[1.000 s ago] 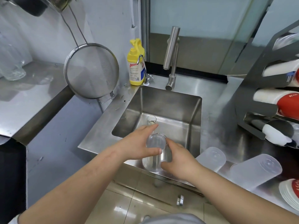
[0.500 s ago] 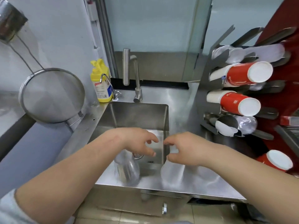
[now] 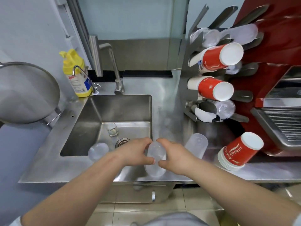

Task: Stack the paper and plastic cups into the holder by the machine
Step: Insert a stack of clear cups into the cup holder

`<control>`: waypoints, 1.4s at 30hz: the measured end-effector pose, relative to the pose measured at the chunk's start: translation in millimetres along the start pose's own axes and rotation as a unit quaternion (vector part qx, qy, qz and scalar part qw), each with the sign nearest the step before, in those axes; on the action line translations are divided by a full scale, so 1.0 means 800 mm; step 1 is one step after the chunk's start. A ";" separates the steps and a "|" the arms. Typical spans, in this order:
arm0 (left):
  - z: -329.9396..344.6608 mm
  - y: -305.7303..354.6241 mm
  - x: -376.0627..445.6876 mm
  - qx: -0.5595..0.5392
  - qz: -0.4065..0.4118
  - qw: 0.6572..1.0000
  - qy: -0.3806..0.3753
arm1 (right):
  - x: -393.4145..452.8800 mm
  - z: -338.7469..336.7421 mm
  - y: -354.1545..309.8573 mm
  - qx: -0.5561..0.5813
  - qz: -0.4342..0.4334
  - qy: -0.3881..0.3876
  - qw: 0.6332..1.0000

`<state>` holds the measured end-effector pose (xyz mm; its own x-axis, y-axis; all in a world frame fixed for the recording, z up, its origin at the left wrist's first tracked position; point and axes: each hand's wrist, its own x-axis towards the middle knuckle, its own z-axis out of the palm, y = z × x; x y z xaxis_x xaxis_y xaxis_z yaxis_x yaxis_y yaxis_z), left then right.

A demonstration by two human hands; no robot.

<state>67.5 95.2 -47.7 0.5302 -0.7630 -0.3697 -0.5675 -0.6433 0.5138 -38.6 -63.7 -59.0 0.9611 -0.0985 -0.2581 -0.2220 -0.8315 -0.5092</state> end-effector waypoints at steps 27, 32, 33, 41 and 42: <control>-0.074 0.171 0.041 -0.177 0.240 0.949 0.107 | -0.102 -0.186 0.043 0.245 -0.072 0.248 0.934; -0.052 0.173 0.067 -0.164 0.244 0.951 0.092 | -0.099 -0.170 0.071 0.254 -0.054 0.259 0.930; -0.047 0.170 0.071 -0.162 0.242 0.952 0.089 | -0.097 -0.164 0.076 0.256 -0.050 0.256 0.931; -0.007 0.143 0.095 -0.159 0.211 0.962 0.067 | -0.077 -0.123 0.105 0.239 -0.017 0.238 0.941; -0.002 0.140 0.098 -0.159 0.206 0.963 0.064 | -0.076 -0.119 0.107 0.231 -0.012 0.239 0.943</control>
<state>46.6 -36.9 -17.9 0.3857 -0.9226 0.0049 -0.5363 -0.2199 0.8149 -100.3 -181.3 -8.7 0.9070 -0.4089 0.1010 -0.1412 -0.5212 -0.8417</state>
